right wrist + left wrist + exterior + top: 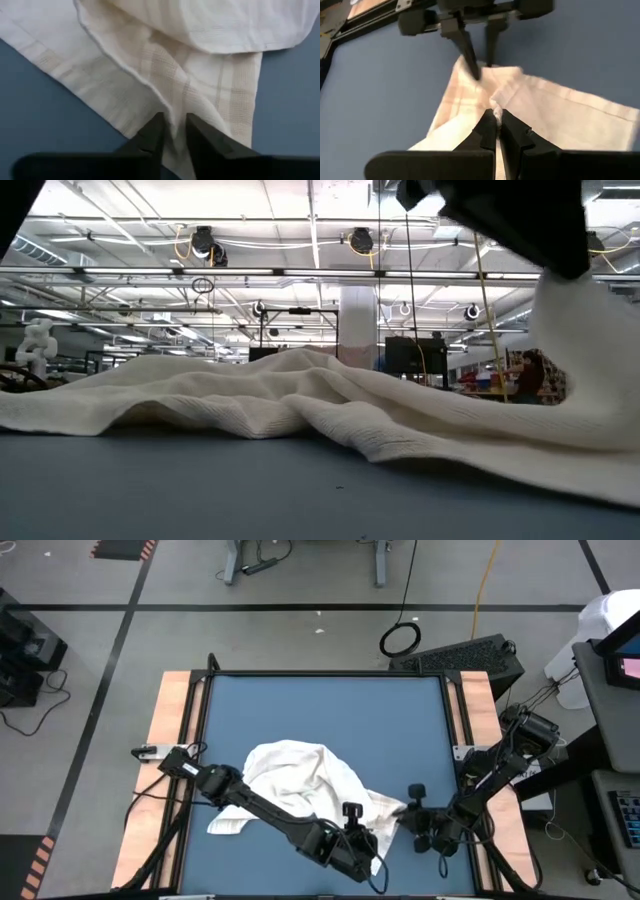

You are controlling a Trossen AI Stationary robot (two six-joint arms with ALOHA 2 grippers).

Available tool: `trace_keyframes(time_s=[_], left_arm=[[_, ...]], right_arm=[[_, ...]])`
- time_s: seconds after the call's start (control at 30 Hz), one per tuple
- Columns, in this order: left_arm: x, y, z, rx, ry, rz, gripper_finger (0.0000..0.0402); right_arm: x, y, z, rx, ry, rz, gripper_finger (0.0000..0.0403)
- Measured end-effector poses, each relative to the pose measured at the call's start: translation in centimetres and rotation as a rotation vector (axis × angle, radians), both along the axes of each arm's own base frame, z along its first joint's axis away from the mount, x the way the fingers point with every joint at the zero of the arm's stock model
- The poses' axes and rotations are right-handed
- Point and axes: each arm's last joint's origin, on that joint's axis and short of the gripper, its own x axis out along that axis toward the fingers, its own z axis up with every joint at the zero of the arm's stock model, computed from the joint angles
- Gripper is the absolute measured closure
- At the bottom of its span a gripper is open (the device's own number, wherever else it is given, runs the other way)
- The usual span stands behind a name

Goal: Roll towel into tight, uniform cylinder
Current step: Roll the white towel

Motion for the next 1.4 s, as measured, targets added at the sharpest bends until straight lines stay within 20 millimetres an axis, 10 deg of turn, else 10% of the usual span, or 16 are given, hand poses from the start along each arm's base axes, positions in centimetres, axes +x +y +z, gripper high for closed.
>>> trace_keyframes(time_s=[0.27,0.67,1.4], left_arm=[[0.6,0.7,-0.8,-0.08,-0.036,0.098,0.0395],[-0.8,-2.7,-2.6,-0.092,-0.041,0.104,0.0395],[0.6,-0.6,-2.7,-0.058,-0.077,0.145,0.039]], right_arm=[[-0.6,0.4,0.1,0.049,-0.032,-0.038,0.0218],[-0.6,0.5,0.1,0.122,-0.03,-0.084,0.017],[-2.7,-0.9,-1.1,-0.004,-0.102,-0.065,0.0211]])
